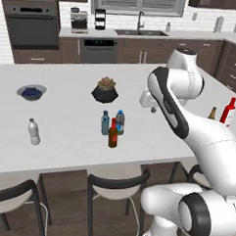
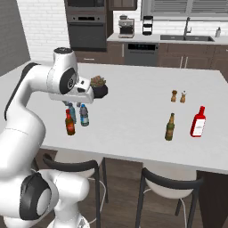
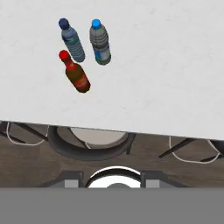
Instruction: Move the plastic bottles in the middle to the plastics group, and the glass bottles in the middle to the glass group.
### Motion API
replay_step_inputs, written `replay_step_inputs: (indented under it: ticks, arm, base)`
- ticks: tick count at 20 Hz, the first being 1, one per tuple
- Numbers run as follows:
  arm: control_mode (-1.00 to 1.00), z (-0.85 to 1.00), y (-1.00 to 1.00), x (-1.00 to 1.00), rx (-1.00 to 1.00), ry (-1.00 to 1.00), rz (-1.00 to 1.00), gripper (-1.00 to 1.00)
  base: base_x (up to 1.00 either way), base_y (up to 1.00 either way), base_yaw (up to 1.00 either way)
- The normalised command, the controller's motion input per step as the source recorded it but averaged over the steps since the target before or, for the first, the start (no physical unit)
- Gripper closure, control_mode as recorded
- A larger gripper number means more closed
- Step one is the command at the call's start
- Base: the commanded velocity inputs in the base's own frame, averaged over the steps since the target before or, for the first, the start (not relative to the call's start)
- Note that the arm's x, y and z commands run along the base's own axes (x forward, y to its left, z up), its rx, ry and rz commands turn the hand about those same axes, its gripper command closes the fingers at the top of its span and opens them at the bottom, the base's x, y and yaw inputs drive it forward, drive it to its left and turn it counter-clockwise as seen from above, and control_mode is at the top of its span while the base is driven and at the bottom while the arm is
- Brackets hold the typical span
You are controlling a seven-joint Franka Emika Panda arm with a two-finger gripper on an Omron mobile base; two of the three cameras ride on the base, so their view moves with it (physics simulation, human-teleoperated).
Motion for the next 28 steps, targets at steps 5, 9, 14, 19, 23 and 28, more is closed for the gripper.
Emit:
replay_step_inputs:
  ticks: [5, 9, 14, 19, 23, 28]
  arm:
    - [-1.00, -0.09, 0.18, -0.25, -0.01, 0.03, 0.03, -1.00]
    - [-1.00, -0.49, 0.95, -0.07, -0.06, 0.10, 0.02, -1.00]
    - [-1.00, -0.13, 0.83, 0.18, 0.00, 0.14, 0.00, -1.00]
    - [-1.00, -0.15, 0.35, 0.45, 0.00, 0.09, 0.01, -1.00]
    - [-1.00, -0.02, 0.02, 0.38, 0.01, 0.09, 0.01, -1.00]
    - [-1.00, -0.09, 0.00, 0.32, 0.00, 0.07, 0.03, -1.00]
  base:
    - [0.00, 0.00, 0.00]
    - [0.00, 0.00, 0.00]
    - [0.00, 0.00, 0.00]
    - [0.00, 0.00, 0.00]
    - [0.00, 0.00, 0.00]
    - [0.00, 0.00, 0.00]
